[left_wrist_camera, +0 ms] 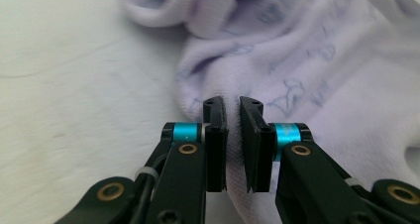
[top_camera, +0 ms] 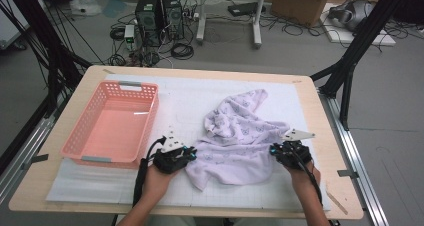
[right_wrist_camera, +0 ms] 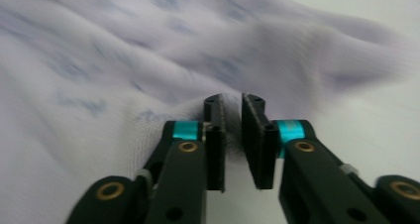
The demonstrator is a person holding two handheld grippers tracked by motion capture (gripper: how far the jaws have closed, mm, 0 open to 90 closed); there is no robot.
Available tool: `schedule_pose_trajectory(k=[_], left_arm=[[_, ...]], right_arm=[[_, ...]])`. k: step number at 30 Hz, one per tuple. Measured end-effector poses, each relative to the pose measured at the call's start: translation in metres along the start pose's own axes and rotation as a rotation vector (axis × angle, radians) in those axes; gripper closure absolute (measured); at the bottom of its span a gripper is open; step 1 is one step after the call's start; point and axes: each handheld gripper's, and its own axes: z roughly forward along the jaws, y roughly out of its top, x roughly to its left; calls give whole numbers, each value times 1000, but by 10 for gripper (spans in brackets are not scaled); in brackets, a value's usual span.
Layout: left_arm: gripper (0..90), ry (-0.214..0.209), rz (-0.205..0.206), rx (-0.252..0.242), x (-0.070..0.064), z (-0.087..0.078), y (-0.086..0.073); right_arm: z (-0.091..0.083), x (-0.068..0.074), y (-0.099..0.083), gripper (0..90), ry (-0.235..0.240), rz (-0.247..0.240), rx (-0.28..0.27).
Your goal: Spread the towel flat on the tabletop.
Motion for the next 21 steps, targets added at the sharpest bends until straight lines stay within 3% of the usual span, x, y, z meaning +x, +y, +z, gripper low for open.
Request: schedule_pose_trajectory(k=[2,3,6,9,10,12,13,15,16,17,18,19,21], left_arm=[[815,26,-20,-9,8,-6,0],[815,31,-25,-6,10,-7,-1],[765,31,-28,20,11,-4,-4],[638,19,-40,16,10,-2,-4],[604,12,-55,3,11,-2,-4],[540,-7,-68,-14,12,-2,-4],[512,-11,-75,-19,13,-2,-4],[488,-16,-81,-29,13,-1,-3],[488,-21,-84,-38,14,0,-3],[474,-30,-81,-35,14,2,-1],[474,-39,-82,-15,15,5,2],[455,-62,-80,-4,13,10,10],[452,-62,-71,-21,12,13,13]], right_arm=[[-2,2,2,672,54,21,-95],[-7,0,1,671,56,37,-132],[-26,-10,-5,690,14,88,-186],[-37,-21,-21,789,-81,94,-120],[-38,-24,-27,821,-89,103,-81],[-36,-28,-39,863,-71,118,-20],[-34,-29,-43,862,-33,137,-1],[-29,-27,-46,829,24,158,-6],[-29,-27,-46,829,24,158,-6],[-25,-25,-41,738,27,179,-19],[-25,-25,-41,738,27,179,-19],[-19,-26,-34,650,8,196,-31],[-16,-29,-27,610,-15,217,-68]])
